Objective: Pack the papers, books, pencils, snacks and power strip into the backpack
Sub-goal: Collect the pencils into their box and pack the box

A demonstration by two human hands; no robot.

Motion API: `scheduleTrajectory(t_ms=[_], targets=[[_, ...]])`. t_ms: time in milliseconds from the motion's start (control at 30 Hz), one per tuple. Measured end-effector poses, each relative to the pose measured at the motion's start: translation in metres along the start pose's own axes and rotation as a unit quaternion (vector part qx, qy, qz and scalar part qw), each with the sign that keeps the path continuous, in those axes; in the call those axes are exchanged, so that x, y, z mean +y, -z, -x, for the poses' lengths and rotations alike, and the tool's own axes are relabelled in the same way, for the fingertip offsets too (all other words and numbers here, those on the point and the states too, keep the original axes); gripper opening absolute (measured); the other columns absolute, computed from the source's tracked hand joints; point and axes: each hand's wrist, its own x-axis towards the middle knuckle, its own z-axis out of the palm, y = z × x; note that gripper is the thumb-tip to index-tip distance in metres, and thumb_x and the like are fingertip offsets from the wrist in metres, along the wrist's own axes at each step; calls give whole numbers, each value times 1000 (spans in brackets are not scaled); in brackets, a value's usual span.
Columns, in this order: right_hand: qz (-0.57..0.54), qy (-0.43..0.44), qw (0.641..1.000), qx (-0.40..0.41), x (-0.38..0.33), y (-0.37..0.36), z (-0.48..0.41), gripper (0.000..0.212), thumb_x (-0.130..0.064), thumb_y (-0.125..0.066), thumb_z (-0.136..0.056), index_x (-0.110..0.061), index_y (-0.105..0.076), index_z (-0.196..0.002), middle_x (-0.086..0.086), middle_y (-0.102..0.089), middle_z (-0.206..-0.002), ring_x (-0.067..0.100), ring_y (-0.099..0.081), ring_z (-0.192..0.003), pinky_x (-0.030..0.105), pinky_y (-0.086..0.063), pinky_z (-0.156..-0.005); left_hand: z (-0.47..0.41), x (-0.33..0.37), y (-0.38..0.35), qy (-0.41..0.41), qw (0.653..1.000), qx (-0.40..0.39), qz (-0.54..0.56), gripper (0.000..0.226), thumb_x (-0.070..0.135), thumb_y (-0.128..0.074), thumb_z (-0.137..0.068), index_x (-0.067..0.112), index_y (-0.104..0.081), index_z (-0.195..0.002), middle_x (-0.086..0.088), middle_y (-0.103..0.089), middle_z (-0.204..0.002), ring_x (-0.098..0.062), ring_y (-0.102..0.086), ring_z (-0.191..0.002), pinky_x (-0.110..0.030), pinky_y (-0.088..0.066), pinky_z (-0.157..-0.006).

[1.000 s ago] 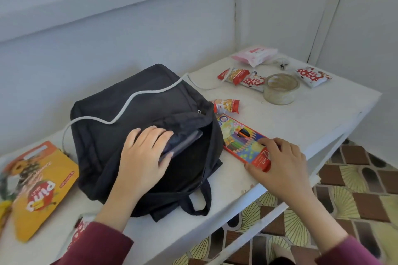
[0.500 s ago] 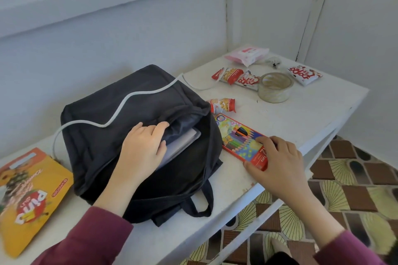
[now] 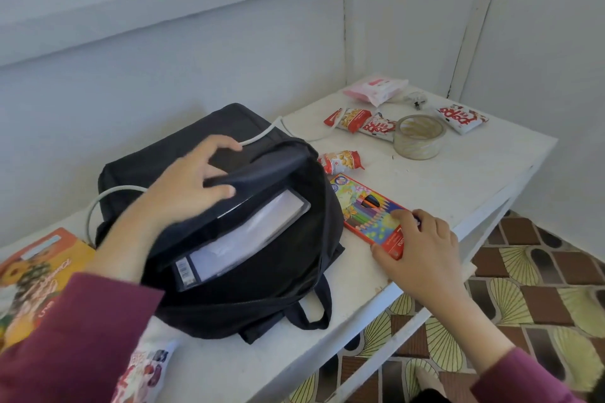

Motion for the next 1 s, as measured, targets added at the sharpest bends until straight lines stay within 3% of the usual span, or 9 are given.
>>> scheduleTrajectory(t_ms=[100,233,333,467,533,633,733,833,1000], targets=[[1,-3,1000,5,-3,0,0,62,-55,-54,-78,-22,-46,-130,7,-46,-133,28,-40,-121,41,-32,-98,-16,-15,19,46,994,-46,92,50,6,-64,-84,45,-45,-110,-3,-69,-102,-19,-68,-91,-42,-46,-95],[5,-5,1000,4,-4,0,1,61,-53,-56,-80,-22,-45,-131,7,-44,-135,28,-39,-122,41,-31,-100,-32,-34,11,52,996,56,-45,45,18,-67,-83,38,-43,-114,4,-60,-110,-19,-56,-104,-35,-41,-90],[10,-4,1000,3,-4,0,1,61,-55,-54,-80,-23,-43,-131,5,-43,-135,26,-37,-123,39,-30,-101,-25,-34,-2,-60,967,155,-192,40,12,-66,-82,30,-46,-111,8,-54,-115,-14,-52,-97,-33,-43,-77],[23,-3,1000,11,-6,1,0,60,-55,-55,-79,-21,-46,-128,7,-45,-134,28,-41,-120,41,-33,-98,-14,-37,-14,-214,910,206,-291,31,-5,-58,-81,14,-69,-101,-6,-66,-112,-30,-63,-93,-40,-50,-78],[31,1,999,17,-8,1,0,61,-55,-53,-79,-20,-46,-129,9,-46,-135,31,-43,-119,43,-35,-97,-9,-41,-18,-229,897,211,-314,31,3,-52,-81,12,-72,-104,-10,-67,-113,-31,-66,-91,-41,-52,-76],[60,14,998,16,-9,0,1,66,-57,-45,-76,-24,-45,-134,10,-48,-134,35,-46,-115,46,-38,-94,-2,-48,-21,-193,902,163,-350,41,34,-48,-85,18,-64,-119,-13,-59,-126,-32,-63,-99,-43,-51,-80],[41,12,999,32,-7,-2,0,66,-61,-42,-72,-27,-53,-128,13,-56,-123,37,-51,-106,48,-42,-89,4,-60,-22,-144,889,112,-420,68,49,-65,-76,26,-45,-137,-21,-46,-137,-41,-59,-106,-47,-52,-78],[-14,6,999,46,-4,-6,0,66,-63,-38,-69,-28,-59,-121,12,-57,-119,37,-48,-106,47,-40,-90,11,-60,-23,-104,898,114,-411,86,38,-79,-67,36,-35,-141,-20,-51,-131,-36,-65,-77,-31,-50,-49],[-133,-26,988,69,-7,-3,5,63,-63,-38,-67,-33,-60,-118,6,-55,-118,32,-40,-112,43,-35,-95,14,-56,-17,-147,898,155,-386,81,25,-78,-69,32,-40,-139,-10,-64,-89,-23,-57,-55,-14,-22,-43]])
